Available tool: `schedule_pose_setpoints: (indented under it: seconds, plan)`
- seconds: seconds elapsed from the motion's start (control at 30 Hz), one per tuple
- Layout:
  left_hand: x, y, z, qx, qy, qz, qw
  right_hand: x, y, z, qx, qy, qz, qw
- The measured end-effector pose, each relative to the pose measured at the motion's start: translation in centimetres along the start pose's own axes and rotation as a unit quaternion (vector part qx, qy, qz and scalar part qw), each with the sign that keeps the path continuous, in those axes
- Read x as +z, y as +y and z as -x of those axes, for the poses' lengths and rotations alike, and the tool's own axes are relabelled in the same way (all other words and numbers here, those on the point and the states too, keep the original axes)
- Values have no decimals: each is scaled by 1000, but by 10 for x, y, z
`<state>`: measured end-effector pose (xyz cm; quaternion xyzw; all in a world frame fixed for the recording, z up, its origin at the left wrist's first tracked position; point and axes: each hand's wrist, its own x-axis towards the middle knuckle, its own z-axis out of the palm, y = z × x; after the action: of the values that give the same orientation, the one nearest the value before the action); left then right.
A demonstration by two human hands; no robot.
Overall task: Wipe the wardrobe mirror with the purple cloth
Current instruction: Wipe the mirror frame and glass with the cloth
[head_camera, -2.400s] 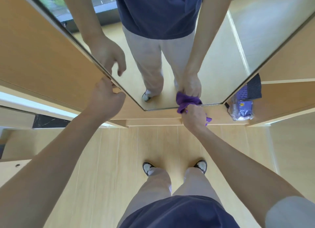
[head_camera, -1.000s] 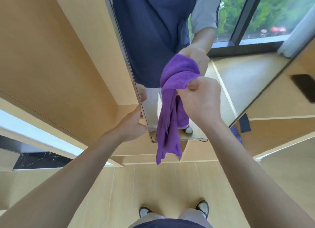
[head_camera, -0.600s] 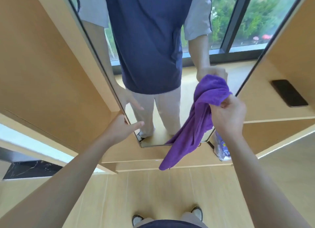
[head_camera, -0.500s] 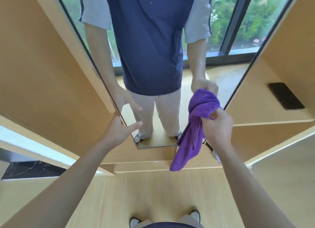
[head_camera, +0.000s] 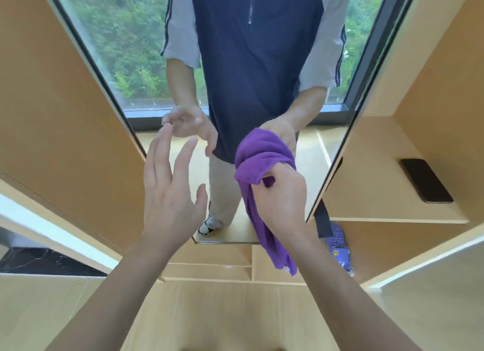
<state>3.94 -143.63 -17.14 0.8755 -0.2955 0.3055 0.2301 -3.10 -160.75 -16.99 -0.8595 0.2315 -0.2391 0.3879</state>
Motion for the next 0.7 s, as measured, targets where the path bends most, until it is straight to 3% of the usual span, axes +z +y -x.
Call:
schedule_pose_setpoints:
  seconds: [0.1,0.23,0.33,0.47,0.6,0.7]
  plan:
    - [-3,11,-3,18,-20,-7,1000,11,-14,-1,-207,39,29,977]
    - [-1,22,-2,8,-41,22,999,13,2,-1,-276,4,69,959]
    - [3,39,5,-19,-87,91,992,-2,11,-5,-271,-4,39,962]
    - [17,66,9,-143,-249,167,943,-36,-3,-14,-266,18,-25,964]
    - [37,70,3,-175,-247,235,924,-68,-14,-19,-246,62,-81,964]
    - [33,64,-10,-183,-271,324,888,-85,-4,-20,-190,92,-127,969]
